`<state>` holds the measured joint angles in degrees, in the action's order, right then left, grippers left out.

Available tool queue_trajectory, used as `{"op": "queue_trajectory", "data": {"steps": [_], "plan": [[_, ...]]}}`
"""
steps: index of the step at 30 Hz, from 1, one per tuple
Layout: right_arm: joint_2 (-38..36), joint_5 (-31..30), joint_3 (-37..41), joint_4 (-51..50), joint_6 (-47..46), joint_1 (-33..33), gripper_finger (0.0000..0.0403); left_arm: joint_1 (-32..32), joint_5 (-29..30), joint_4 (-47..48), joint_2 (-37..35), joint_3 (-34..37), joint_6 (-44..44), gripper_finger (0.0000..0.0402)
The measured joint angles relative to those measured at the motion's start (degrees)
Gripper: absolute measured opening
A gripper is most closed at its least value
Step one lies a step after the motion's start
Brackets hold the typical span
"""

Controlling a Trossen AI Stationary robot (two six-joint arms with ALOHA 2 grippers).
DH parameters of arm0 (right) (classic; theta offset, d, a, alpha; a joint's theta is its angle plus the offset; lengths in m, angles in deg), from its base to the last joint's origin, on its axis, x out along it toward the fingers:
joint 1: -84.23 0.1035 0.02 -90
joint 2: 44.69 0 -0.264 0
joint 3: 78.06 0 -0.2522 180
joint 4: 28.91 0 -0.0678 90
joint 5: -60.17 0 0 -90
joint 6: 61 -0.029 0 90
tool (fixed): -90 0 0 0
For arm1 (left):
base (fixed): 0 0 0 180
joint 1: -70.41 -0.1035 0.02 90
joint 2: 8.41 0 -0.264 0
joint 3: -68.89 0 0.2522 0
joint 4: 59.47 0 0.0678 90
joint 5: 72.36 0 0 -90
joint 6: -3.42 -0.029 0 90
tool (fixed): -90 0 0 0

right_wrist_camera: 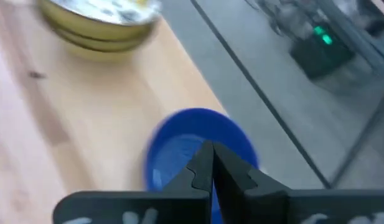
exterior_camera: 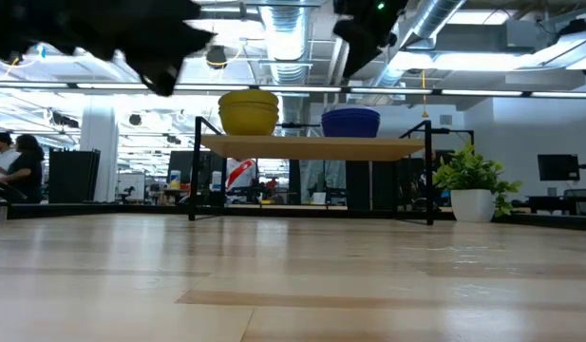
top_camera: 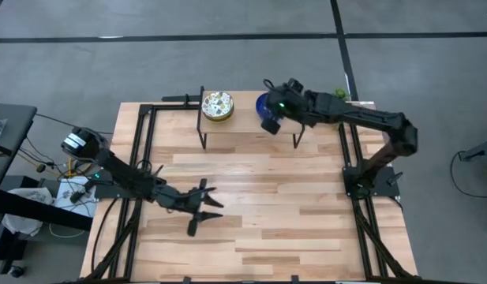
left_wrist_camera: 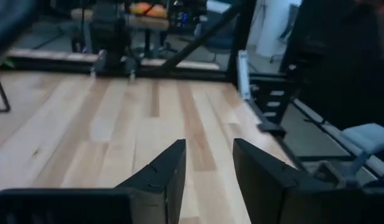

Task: Pick & Place Mini bowls
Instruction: Return to Home Position

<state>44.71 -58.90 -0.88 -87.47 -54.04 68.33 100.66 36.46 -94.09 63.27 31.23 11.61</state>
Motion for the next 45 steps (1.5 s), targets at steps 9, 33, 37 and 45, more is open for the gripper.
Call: {"op": "queue_trajectory", "data": {"steps": [9,33,37,45], "plan": [[-18.0,19.0,24.0,19.4,0.5,5.6,0.0,6.8,8.8,-1.8,-10.4,7.5,-5.0,0.0131],[-39.2,17.8,64.3,54.6,-4.0,35.6,0.0,-8.8,-4.5,-2.0,-18.4,11.8,1.4,0.0131],[-39.2,15.7,67.6,58.9,-4.1,36.1,0.0,-16.9,-17.8,-1.8,-18.4,11.8,5.0,0.0131],[-39.2,15.4,73.5,64.5,-8.1,36.2,0.0,-21.9,-21.8,-0.5,-25.1,15.6,5.7,0.0131]]}}
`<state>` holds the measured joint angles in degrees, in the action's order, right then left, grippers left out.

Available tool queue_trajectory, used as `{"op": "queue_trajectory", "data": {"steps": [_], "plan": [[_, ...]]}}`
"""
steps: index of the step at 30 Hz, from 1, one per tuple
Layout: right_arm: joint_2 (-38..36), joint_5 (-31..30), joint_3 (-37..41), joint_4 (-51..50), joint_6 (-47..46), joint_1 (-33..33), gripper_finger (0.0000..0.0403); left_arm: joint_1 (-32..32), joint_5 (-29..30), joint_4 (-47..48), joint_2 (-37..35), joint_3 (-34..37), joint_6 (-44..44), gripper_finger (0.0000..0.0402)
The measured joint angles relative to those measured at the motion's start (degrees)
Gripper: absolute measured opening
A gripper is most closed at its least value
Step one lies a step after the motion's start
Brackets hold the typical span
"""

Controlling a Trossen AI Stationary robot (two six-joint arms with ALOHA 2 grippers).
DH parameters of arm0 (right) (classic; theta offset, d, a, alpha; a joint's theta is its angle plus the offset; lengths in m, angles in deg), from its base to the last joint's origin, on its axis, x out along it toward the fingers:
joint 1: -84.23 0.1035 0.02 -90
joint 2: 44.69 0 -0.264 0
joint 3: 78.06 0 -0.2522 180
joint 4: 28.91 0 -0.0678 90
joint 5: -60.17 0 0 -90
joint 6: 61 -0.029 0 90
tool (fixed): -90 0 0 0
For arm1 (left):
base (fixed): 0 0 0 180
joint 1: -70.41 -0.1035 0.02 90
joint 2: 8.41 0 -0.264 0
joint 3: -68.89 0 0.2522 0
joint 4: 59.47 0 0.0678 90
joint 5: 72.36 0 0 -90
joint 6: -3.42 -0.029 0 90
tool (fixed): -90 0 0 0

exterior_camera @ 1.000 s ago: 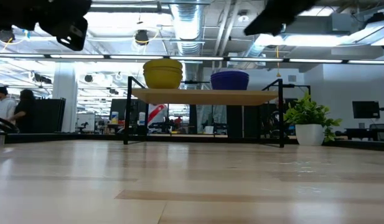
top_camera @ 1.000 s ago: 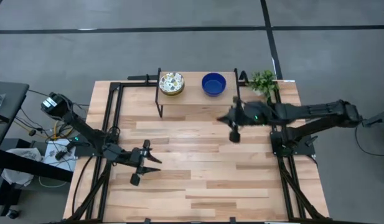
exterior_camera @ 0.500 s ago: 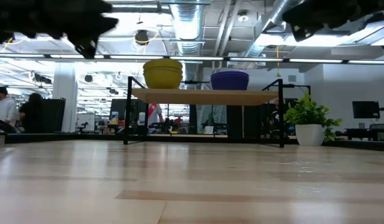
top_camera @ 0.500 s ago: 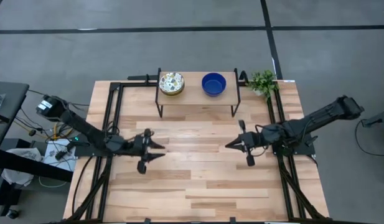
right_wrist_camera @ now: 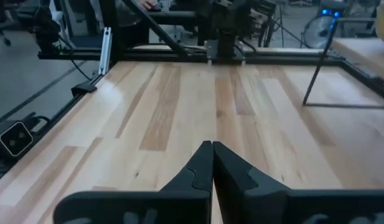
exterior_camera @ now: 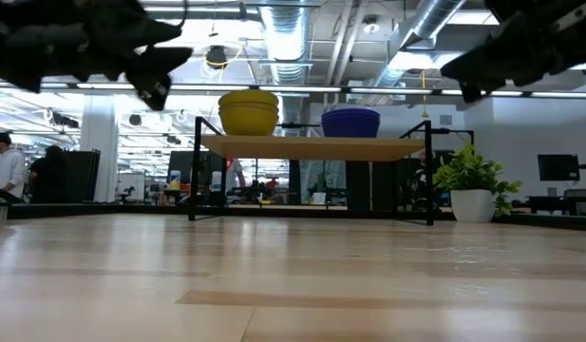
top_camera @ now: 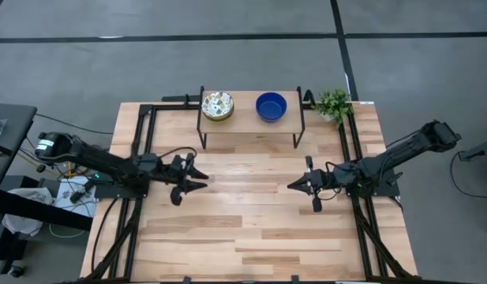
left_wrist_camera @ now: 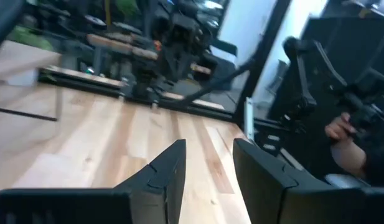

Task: Pick & Place Mini bowls
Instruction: Return to Home Position

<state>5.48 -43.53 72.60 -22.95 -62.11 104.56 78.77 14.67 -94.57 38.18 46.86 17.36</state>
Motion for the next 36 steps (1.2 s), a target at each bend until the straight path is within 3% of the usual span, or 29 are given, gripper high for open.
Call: {"op": "queue_trajectory", "data": {"steps": [6,9,17,22,26,31,36], "plan": [[0.0,-3.3,4.4,6.8,-0.4,0.5,0.0,2.1,6.5,0.2,-11.8,7.9,0.9,0.0131],[0.0,-6.0,5.9,8.7,-0.4,1.3,0.0,3.4,7.4,5.1,-15.9,8.0,0.4,0.0131],[0.2,-7.7,6.4,9.3,-0.9,3.6,0.0,4.8,7.9,8.8,-18.4,8.0,-3.0,0.0131],[0.5,-10.3,9.5,13.2,-3.2,6.5,0.0,6.4,11.7,11.1,-19.4,8.0,-3.5,0.0131],[0.4,-12.4,15.1,22.6,-4.6,8.7,0.0,9.2,14.8,11.0,-21.8,8.0,-5.8,0.0131],[0.3,-12.0,15.1,21.5,-3.6,10.9,0.0,15.5,15.8,16.4,-26.6,8.0,-4.8,0.0131],[1.4,-12.0,15.1,20.8,-4.5,11.5,0.0,21.6,25.5,18.7,-31.0,8.0,-8.2,0.0131]]}}
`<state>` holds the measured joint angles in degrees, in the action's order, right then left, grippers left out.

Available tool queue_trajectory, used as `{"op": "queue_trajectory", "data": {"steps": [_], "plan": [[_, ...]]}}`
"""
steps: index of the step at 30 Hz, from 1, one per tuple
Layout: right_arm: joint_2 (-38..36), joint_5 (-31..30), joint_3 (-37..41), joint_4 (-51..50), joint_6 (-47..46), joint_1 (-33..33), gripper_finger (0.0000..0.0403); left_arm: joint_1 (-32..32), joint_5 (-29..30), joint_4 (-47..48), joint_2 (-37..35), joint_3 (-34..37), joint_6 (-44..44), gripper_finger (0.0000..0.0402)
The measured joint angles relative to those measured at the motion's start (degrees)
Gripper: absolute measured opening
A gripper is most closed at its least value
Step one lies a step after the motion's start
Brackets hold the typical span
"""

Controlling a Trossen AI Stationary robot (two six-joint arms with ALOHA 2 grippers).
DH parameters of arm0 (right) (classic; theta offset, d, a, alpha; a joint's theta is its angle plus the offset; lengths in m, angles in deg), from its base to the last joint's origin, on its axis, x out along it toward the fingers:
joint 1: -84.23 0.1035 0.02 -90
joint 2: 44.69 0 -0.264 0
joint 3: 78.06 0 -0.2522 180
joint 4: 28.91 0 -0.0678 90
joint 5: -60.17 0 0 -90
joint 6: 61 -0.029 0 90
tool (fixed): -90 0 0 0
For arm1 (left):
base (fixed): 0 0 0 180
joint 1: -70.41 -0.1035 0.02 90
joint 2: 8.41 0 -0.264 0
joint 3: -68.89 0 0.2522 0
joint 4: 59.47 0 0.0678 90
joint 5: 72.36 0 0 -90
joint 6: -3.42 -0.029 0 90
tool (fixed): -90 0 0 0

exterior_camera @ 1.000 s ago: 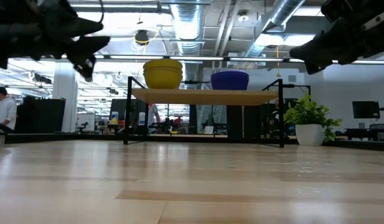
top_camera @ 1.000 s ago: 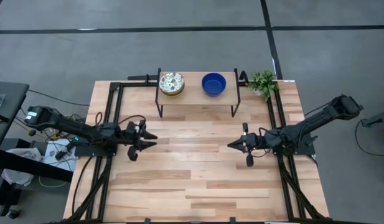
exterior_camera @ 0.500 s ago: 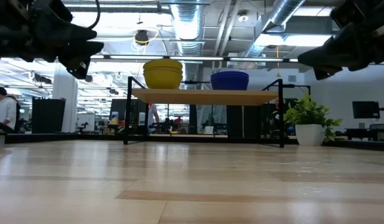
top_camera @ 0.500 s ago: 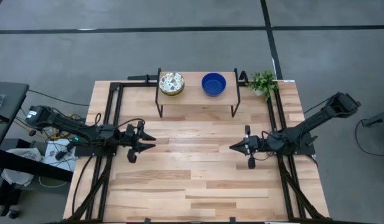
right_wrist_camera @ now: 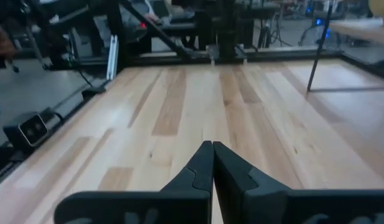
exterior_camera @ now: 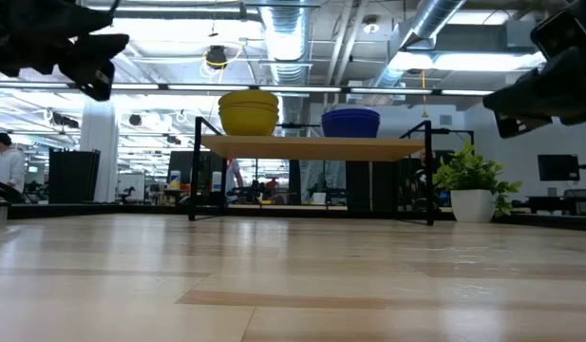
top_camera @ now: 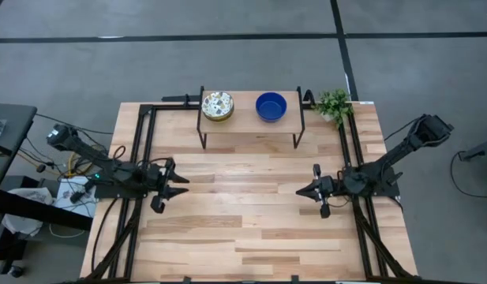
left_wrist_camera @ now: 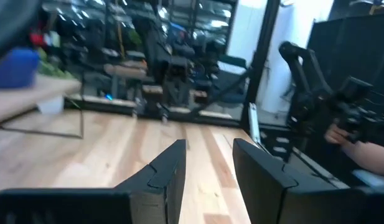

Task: Pick & Place Mini bowls
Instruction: Return to Home Position

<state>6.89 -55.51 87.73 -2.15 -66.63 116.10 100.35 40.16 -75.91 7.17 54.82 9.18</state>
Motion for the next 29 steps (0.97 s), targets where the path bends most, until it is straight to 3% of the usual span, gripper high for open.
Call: {"op": "queue_trajectory", "data": {"steps": [6,13,16,22,29], "plan": [[0.2,0.0,0.0,-0.2,-2.9,0.0,0.0,4.1,6.1,0.8,-2.2,0.0,-4.4,0.0131],[0.2,0.0,0.0,-2.0,-3.0,0.0,0.0,6.5,16.2,3.3,-2.2,0.0,-2.6,0.0131],[0.2,0.1,0.0,-2.5,-3.0,0.0,0.0,6.6,14.6,3.3,-2.1,0.0,-2.2,0.0131],[0.2,0.2,0.0,-2.4,-3.0,0.0,0.0,6.6,3.1,3.4,-1.9,0.0,0.6,0.0131],[0.2,0.2,0.0,-2.4,-3.0,0.0,0.0,6.6,1.8,3.3,-0.5,0.0,0.6,0.0131]]}}
